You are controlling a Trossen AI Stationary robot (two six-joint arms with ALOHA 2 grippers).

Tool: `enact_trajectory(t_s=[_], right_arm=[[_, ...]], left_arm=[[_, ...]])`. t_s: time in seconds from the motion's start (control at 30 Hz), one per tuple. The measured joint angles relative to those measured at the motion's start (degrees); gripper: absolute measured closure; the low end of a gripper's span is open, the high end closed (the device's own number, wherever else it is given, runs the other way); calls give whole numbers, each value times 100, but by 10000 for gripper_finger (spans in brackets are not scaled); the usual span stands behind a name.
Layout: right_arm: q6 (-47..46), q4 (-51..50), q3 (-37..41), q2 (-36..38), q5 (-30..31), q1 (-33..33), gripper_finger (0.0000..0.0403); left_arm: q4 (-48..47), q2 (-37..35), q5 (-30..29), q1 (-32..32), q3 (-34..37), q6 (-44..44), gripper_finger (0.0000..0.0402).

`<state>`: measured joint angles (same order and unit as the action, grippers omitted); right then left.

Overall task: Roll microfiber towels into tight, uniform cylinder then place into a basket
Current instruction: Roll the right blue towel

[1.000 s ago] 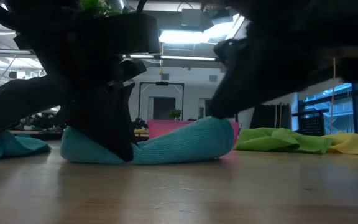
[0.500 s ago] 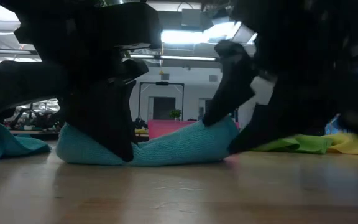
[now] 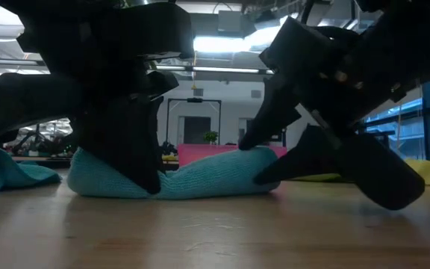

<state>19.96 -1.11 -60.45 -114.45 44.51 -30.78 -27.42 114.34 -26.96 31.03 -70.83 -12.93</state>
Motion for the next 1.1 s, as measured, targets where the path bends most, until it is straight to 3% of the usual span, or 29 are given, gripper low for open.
enact_trajectory(t_s=[0.17, 0.27, 0.37, 0.5, 0.57, 0.73, 0.9, 1.1], right_arm=[[-35, -66, -2, 0, -381, 106, 186], [-52, -108, -2, 0, -527, 135, 207], [-329, -300, -9, 0, -620, 134, 260], [-972, -617, -26, 5, -862, 169, 360], [-1262, -714, -35, 24, -1013, 185, 385], [-1808, -757, -35, 75, -1435, 196, 381], [-2602, -822, -33, 309, -2621, 315, 386], [-3225, -929, -33, 444, -3809, 677, 386]], left_arm=[[0, 0, 3, 0, 0, 1, 401], [2, -1, 5, 0, 0, -2, 402], [4, -2, 18, 0, -1, -13, 402], [44, -2, 99, -4, -9, -81, 401], [44, -4, 149, -7, -11, -162, 401], [40, -20, 351, -13, -13, -311, 401], [73, -179, 757, -31, 31, -318, 401], [833, -857, 1246, -263, 827, -363, 401]])
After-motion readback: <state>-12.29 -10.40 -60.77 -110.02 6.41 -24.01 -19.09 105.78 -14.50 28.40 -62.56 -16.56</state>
